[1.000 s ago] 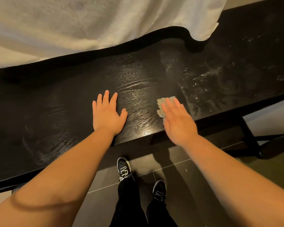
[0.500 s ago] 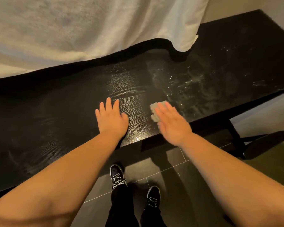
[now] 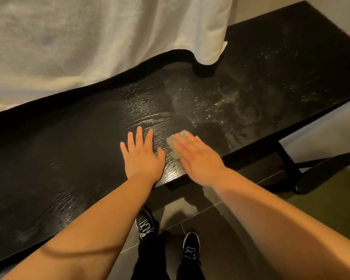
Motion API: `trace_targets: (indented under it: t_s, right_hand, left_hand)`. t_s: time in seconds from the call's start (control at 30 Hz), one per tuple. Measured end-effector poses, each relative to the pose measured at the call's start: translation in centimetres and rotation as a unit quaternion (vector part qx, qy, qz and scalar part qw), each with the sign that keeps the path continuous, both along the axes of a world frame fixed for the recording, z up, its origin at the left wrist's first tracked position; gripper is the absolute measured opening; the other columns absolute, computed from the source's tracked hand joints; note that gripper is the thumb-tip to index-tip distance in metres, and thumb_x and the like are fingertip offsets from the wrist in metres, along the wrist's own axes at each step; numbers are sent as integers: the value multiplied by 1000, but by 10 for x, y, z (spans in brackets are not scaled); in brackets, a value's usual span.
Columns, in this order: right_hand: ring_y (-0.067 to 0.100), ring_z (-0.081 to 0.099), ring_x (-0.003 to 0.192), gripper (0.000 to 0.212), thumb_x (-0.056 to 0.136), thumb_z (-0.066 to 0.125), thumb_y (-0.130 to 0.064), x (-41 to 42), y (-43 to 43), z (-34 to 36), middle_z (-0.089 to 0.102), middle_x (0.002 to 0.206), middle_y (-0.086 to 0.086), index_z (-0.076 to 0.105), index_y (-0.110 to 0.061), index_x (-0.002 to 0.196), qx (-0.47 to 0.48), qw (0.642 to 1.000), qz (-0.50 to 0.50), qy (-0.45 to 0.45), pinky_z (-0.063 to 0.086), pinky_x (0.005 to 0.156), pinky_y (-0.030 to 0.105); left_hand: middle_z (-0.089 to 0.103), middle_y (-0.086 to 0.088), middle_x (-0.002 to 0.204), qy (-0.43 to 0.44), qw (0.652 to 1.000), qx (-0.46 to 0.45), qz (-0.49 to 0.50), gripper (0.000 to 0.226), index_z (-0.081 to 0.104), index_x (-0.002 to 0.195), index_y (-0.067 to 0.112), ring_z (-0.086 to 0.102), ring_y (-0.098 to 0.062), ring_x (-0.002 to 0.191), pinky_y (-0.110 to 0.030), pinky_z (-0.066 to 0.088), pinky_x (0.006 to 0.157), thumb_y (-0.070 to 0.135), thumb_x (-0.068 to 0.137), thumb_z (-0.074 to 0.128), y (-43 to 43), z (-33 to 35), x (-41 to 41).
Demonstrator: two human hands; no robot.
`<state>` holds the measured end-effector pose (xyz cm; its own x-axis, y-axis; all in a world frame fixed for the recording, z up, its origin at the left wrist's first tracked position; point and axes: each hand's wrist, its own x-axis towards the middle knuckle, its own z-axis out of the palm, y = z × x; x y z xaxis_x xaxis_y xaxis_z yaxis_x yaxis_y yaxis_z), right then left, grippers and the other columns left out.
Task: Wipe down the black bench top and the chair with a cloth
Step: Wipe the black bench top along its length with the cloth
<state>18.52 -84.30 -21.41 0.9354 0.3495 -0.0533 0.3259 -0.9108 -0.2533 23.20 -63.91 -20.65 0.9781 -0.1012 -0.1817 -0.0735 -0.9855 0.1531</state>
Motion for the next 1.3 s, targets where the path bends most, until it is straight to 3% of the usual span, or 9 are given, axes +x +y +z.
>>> trace_targets:
  t_s: [0.17,0.3,0.53,0.7,0.83,0.9,1.13,1.2,1.3]
  right_hand:
    - [33,16,156,65,102,42,-27,15,-81,7,23,166,10,21,-12,162,-34,980,-195,2,28,123,56]
    - [36,12,157,72,101,47,-28,18,-55,8,20,168,12,16,-9,163,-34,958,-284,-3,22,126,54]
    - [30,6,160,66,105,41,-31,6,1,-2,16,173,8,20,-14,165,-11,999,-32,-11,14,129,49]
    - [34,22,153,67,98,47,-23,24,-84,7,29,164,11,26,-14,162,-9,985,-170,-26,30,122,55]
    - [35,9,158,66,105,41,-29,26,-92,4,17,170,12,18,-9,164,-46,961,-272,3,18,128,53]
    - [37,7,159,70,104,44,-29,24,-61,5,15,171,11,15,-9,165,-33,966,-255,1,15,128,52]
    - [32,8,160,65,104,44,-29,19,0,2,18,172,8,23,-14,164,-3,1000,0,-15,16,129,49]
    - [32,14,158,67,101,47,-24,31,-25,2,24,170,9,24,-15,164,0,1000,-11,-20,19,127,50]
    - [34,18,156,64,102,48,-19,50,-75,5,28,167,11,27,-13,162,1,989,-145,-19,26,124,57]
  left_hand:
    - [5,-2,178,0,1000,-7,3,70,19,168,33,-2,-31,163,-58,1,131,56,103,30,-1,1,1]
    - [4,-2,178,1,1000,-3,2,71,19,168,32,-2,-31,163,-58,1,131,56,103,32,-2,2,2]
    - [8,-3,178,-9,1000,-6,5,70,22,168,32,1,-31,163,-57,2,130,56,103,35,-2,1,2]
    - [10,-3,177,-14,1000,-10,7,70,24,167,32,1,-31,163,-57,2,131,56,102,34,-1,0,2]
    - [12,-4,177,-17,1000,-6,5,71,24,167,32,4,-31,163,-58,4,131,57,101,33,-1,-2,3]
    - [12,-4,177,-17,1000,-4,6,71,25,167,32,4,-32,163,-58,4,131,56,101,33,-1,-1,2]
    - [12,-4,177,-20,1000,-1,8,72,26,166,31,4,-31,163,-58,5,130,57,100,36,-2,-1,3]
    - [12,-3,177,-16,1000,-3,8,73,26,166,32,3,-30,163,-58,4,131,59,99,33,-1,-1,3]
    - [11,-3,177,-14,1000,-6,4,76,25,167,32,2,-29,163,-58,4,131,61,96,25,0,0,3]
